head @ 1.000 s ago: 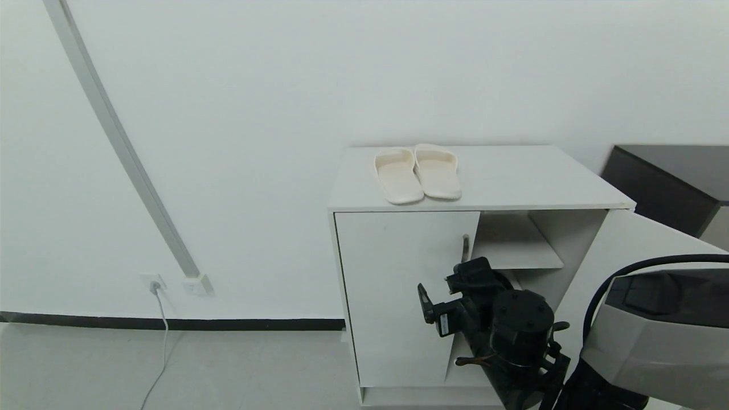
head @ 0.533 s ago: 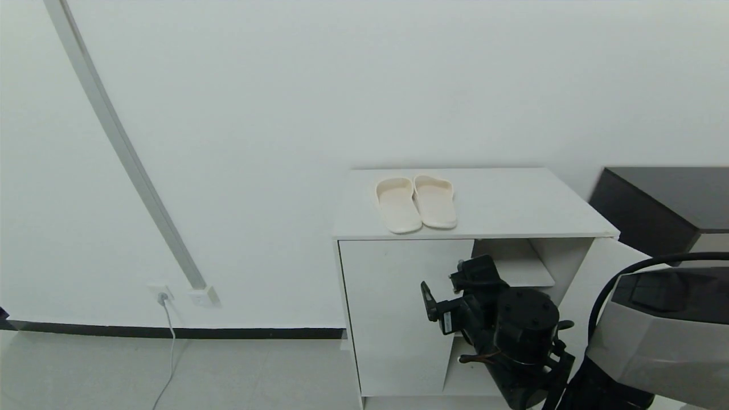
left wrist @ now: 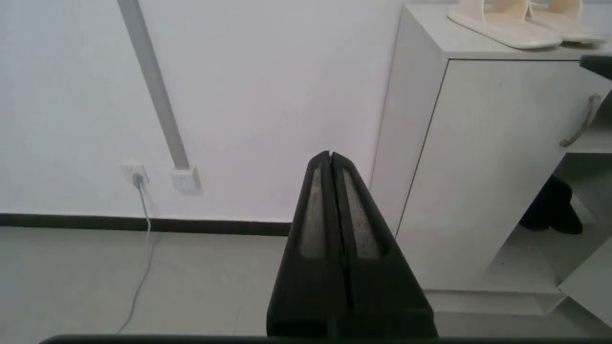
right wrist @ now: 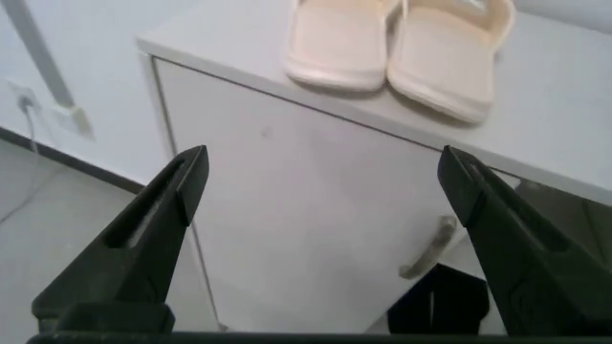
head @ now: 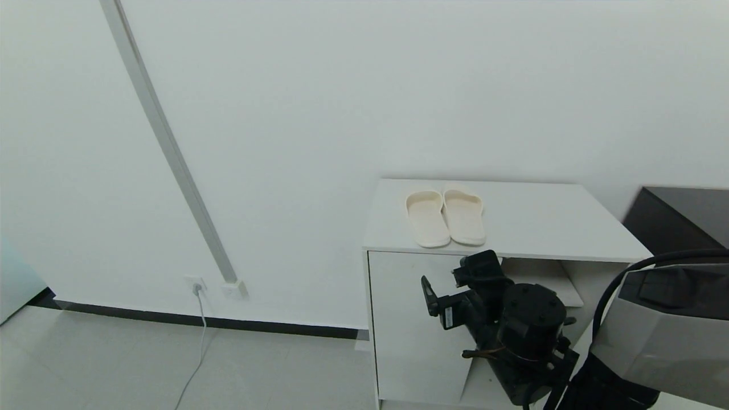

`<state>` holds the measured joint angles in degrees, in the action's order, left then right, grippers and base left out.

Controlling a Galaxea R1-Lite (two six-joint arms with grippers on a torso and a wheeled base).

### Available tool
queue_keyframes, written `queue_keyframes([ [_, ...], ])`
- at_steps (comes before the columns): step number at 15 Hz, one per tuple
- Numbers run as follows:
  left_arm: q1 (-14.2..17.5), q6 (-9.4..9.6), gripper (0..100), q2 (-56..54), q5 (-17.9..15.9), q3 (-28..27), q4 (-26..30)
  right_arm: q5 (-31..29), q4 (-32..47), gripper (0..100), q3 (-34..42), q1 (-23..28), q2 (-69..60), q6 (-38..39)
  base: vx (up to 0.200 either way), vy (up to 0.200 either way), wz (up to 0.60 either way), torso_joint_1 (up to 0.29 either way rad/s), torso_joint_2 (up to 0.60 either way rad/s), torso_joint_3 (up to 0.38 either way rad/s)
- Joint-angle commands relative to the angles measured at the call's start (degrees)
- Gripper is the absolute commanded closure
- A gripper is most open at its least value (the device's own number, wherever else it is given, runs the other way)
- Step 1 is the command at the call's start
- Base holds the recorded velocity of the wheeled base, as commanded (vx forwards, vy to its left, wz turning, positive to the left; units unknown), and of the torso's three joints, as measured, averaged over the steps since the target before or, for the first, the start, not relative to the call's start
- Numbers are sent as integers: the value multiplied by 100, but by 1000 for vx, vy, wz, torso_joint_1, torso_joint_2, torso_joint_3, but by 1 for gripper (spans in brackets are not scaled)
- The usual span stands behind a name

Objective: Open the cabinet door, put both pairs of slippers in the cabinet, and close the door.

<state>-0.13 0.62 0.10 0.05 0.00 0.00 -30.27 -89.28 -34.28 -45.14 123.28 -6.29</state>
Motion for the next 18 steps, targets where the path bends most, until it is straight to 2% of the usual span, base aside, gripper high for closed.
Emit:
queue_keyframes([
  [1,-4,-1,100,-1,4,0,0,-23,412,0,0,-21,-525,5,0,0,0,0,0,0],
  [3,-4,-1,100,-1,4,0,0,-23,1220,0,-343,-3,-850,137,0,0,0,0,0,0],
  [6,-4,-1,100,-1,4,0,0,-76,3585,0,-1564,5,-1307,831,0,0,0,0,0,0],
  [8,-4,-1,100,-1,4,0,0,-383,4956,0,-2329,5,-1368,1306,0,0,0,0,0,0],
  [10,5,-1,100,-1,4,0,0,-647,5826,0,-2883,14,-1342,1613,0,0,0,0,0,0],
  [15,-4,26,100,-1,-22,0,0,-849,5966,0,-2962,14,-1237,1631,0,0,0,0,0,0],
  [18,-4,26,100,-1,-22,0,0,-893,5712,0,-2803,49,-1184,1622,67,0,0,2,-1,1],
])
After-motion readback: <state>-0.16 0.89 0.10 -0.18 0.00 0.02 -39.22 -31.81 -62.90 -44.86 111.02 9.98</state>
